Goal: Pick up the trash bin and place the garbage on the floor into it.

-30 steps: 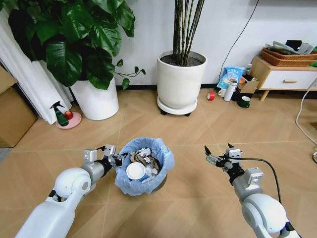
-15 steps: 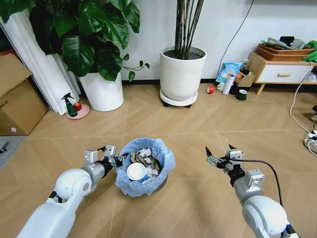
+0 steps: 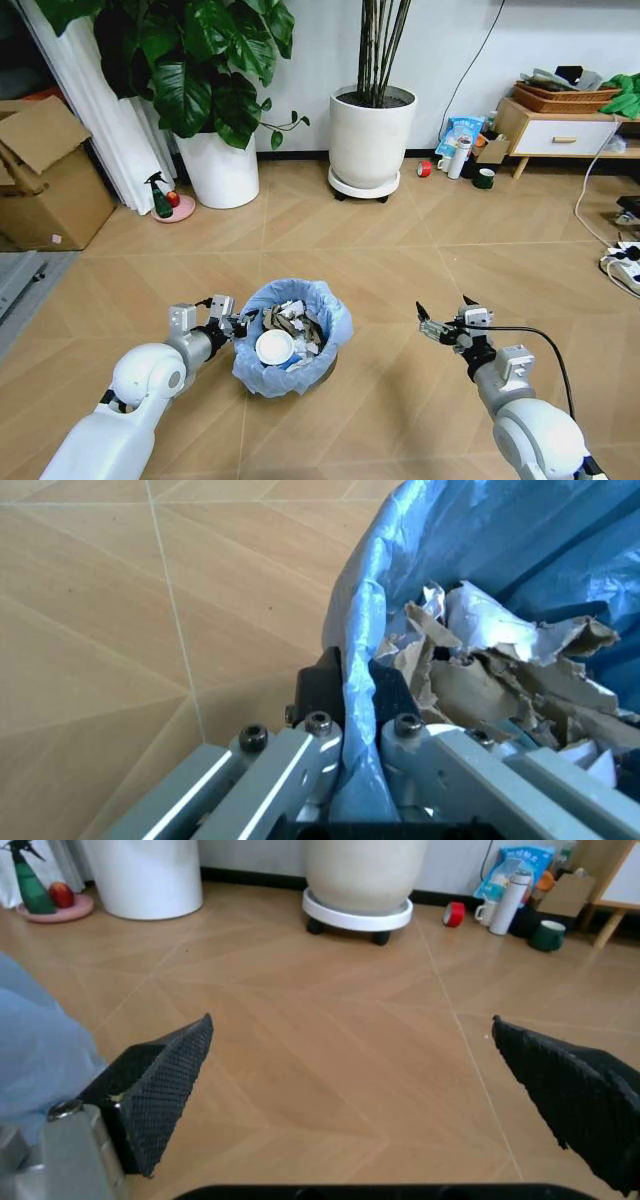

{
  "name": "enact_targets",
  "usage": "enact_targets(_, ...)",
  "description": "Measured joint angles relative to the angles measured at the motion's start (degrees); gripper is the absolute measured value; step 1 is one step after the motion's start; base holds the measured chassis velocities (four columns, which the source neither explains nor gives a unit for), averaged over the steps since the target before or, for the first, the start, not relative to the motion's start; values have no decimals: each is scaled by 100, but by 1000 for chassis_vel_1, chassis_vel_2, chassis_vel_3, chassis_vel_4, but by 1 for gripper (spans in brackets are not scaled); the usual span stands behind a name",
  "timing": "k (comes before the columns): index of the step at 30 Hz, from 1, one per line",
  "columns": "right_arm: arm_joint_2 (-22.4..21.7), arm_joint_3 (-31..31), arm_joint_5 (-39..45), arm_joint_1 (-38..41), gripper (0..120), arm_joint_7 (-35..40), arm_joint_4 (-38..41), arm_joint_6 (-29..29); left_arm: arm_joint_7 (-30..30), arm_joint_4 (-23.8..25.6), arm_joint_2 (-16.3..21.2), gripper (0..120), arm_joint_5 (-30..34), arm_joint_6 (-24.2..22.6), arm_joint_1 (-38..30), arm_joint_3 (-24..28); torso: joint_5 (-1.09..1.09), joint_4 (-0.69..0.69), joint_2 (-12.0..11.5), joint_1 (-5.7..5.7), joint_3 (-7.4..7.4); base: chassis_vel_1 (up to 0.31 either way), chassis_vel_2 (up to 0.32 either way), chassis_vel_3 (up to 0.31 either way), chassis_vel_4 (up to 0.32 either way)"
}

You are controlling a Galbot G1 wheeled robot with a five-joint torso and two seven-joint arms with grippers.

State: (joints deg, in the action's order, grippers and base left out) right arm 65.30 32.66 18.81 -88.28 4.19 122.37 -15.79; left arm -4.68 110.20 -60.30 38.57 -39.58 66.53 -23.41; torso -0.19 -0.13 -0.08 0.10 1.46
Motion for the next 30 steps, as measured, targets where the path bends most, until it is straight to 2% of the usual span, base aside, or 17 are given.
enact_targets(14, 196, -47, -92, -4, 100, 1, -51, 49, -8, -56, 19, 0, 13, 0, -19, 65, 3, 0, 0, 0, 0, 220, -131, -227, 116)
enact_targets(30, 176, -106, -140, -20, 100, -13, -43, 78, -1, -8, -2, 0, -6, 0, 90, 21, 0, 0, 0, 0, 0, 222, -128, -230, 121)
